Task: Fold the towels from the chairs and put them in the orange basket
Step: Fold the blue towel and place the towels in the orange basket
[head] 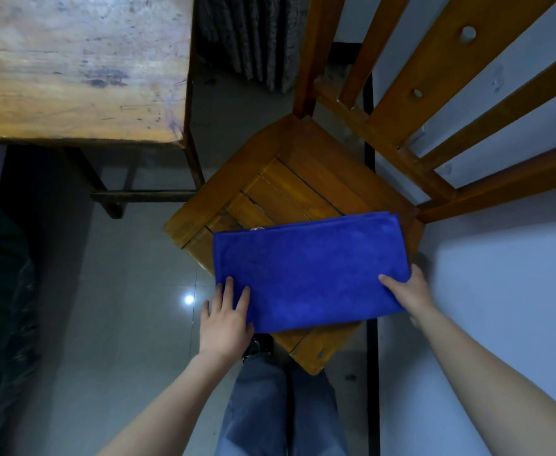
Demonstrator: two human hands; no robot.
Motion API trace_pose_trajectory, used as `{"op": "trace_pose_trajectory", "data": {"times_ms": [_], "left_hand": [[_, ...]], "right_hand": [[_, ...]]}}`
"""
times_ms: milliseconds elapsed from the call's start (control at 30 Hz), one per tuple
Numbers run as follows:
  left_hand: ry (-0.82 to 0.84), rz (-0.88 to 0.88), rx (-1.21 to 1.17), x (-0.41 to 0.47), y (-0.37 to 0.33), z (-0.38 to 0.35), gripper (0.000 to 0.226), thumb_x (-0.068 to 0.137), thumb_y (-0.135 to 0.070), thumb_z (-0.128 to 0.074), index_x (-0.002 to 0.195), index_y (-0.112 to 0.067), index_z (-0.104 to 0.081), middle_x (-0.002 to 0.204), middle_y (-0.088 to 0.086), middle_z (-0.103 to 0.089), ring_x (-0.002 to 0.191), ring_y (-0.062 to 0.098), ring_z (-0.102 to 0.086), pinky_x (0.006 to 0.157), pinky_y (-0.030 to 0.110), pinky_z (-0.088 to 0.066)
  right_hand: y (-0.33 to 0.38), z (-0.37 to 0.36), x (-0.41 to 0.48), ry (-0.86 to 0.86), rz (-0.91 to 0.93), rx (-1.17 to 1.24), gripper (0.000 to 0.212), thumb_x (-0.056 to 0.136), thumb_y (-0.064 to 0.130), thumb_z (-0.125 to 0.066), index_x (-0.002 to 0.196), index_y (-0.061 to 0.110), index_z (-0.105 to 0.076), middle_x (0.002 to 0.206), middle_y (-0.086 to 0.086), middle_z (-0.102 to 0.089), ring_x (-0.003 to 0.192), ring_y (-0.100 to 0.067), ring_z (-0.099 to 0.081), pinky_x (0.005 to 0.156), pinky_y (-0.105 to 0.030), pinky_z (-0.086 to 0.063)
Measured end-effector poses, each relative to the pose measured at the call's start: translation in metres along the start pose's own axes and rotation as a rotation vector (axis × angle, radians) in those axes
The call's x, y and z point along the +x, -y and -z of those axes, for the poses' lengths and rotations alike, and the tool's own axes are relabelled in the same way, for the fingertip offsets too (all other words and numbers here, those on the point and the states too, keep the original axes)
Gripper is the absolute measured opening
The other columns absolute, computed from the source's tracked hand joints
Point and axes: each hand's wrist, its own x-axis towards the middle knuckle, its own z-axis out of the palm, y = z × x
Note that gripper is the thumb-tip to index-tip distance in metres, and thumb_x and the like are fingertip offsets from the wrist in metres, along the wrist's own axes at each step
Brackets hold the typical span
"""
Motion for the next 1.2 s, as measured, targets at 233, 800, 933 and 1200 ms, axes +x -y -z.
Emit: {"op": "trace_pose_trajectory", "data": {"times_ms": [233, 800, 933, 1200], "left_hand": [[0.012, 0.034, -0.053, -0.004, 0.001, 0.0, 0.068, 0.093, -0.038, -0.045, 0.148, -0.026, -0.007, 0.157, 0.008, 0.006, 0.144, 0.03, -0.002, 0.114, 0.041, -0.017], [-0.087, 0.036, -0.518, 0.009, -0.02, 0.003, 0.05, 0.094, -0.02, -0.047, 0.142, -0.02, -0.035, 0.155, 0.002, -0.017, 0.142, 0.024, -0.013, 0.114, 0.036, -0.017], [-0.103, 0.191, -1.019, 0.017, -0.022, 0.013, 0.04, 0.094, -0.012, -0.045, 0.134, -0.015, -0.047, 0.146, 0.005, -0.038, 0.133, 0.024, -0.036, 0.108, 0.037, -0.034], [-0.115, 0.34, -1.361, 0.022, -0.017, 0.034, 0.023, 0.098, -0.023, -0.04, 0.089, -0.016, -0.059, 0.084, -0.004, -0.057, 0.077, 0.009, -0.052, 0.065, 0.021, -0.043]], "right_hand": [[-0.003, 0.014, -0.006, -0.138, 0.021, -0.156, 0.01, 0.08, 0.004, -0.062, 0.085, -0.005, -0.061, 0.085, -0.019, -0.063, 0.079, -0.034, -0.059, 0.062, -0.029, -0.043], [0.039, -0.014, -0.104, -0.063, 0.47, -0.257, 0.03, 0.081, 0.014, -0.065, 0.069, 0.022, -0.039, 0.073, 0.0, -0.051, 0.07, -0.022, -0.05, 0.057, -0.032, -0.031], [0.051, -0.058, -0.123, 0.256, 0.502, -0.254, 0.032, 0.085, 0.02, -0.064, 0.069, 0.026, -0.036, 0.074, 0.008, -0.05, 0.07, -0.011, -0.049, 0.062, -0.024, -0.043], [0.049, -0.099, -0.122, 0.372, 0.376, -0.01, 0.028, 0.085, 0.017, -0.064, 0.071, 0.019, -0.04, 0.068, 0.008, -0.045, 0.06, -0.004, -0.044, 0.05, -0.009, -0.037]]}}
